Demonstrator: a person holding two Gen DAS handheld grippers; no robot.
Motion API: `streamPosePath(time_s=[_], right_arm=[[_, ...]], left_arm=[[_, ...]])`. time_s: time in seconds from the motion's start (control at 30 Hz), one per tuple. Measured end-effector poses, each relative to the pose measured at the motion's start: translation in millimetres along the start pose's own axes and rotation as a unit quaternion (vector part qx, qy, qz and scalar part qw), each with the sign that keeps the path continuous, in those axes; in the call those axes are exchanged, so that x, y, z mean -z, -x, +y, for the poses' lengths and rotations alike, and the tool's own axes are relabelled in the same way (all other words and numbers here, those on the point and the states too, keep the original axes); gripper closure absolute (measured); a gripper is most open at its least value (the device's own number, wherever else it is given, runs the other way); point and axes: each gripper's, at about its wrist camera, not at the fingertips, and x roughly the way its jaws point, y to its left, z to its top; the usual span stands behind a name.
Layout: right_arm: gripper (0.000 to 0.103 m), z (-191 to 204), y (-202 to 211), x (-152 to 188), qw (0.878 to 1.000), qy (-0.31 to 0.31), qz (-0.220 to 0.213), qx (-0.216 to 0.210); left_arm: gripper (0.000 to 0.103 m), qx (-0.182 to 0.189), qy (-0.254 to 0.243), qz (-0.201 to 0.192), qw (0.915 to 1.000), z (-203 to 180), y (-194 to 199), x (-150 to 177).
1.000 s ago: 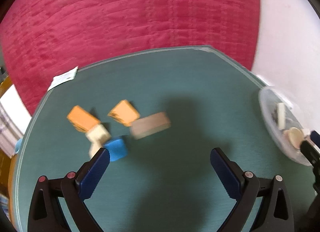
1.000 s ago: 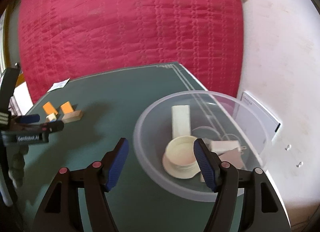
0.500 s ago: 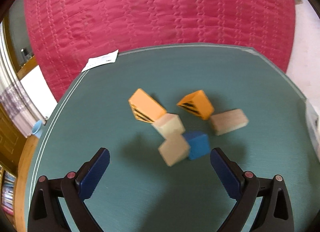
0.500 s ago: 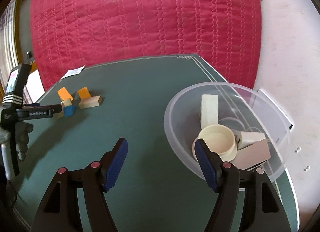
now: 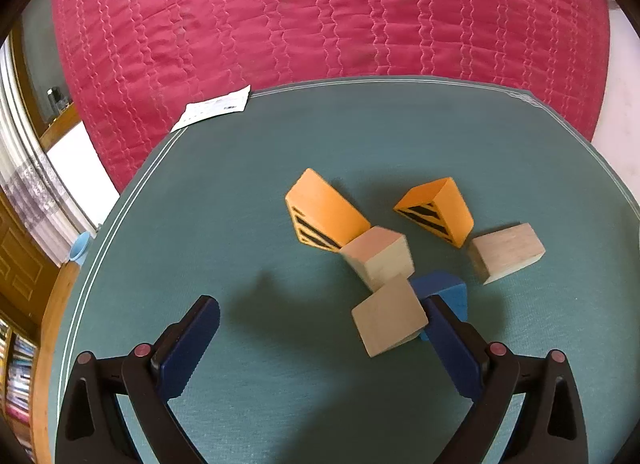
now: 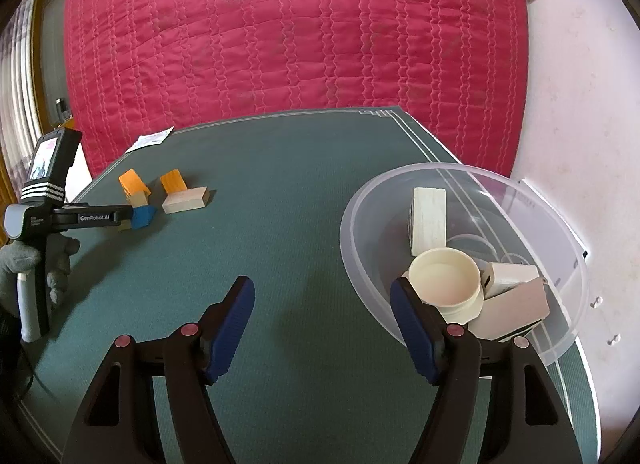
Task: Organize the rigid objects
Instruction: 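Move the left gripper to the tan wooden block and grasp it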
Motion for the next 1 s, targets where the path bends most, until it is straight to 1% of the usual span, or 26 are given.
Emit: streamPosePath(time_s=[0.23, 0.7, 0.8, 1.0], right_arm=[[0.031, 2, 0, 0, 1.000, 0.007, 0.000, -0.003], [0.031, 6, -1, 0, 1.000, 0.013, 0.001, -0.005], [0.031, 7, -1, 0, 1.000, 0.013, 0.002, -0.006], [0.031, 11, -1, 1, 1.000, 0.019, 0.002, -0.009]], left_arm=[[0.001, -0.006, 0.012, 0.015, 0.9998, 16, -4, 8], [0.001, -0.029, 0.029, 0.021, 0.9989, 40, -2, 15], [0.001, -0.028, 0.021, 0.017, 0.9992, 35, 2, 17], [0.001, -0.012, 0.014, 0.008, 0.9998, 17, 9, 15]])
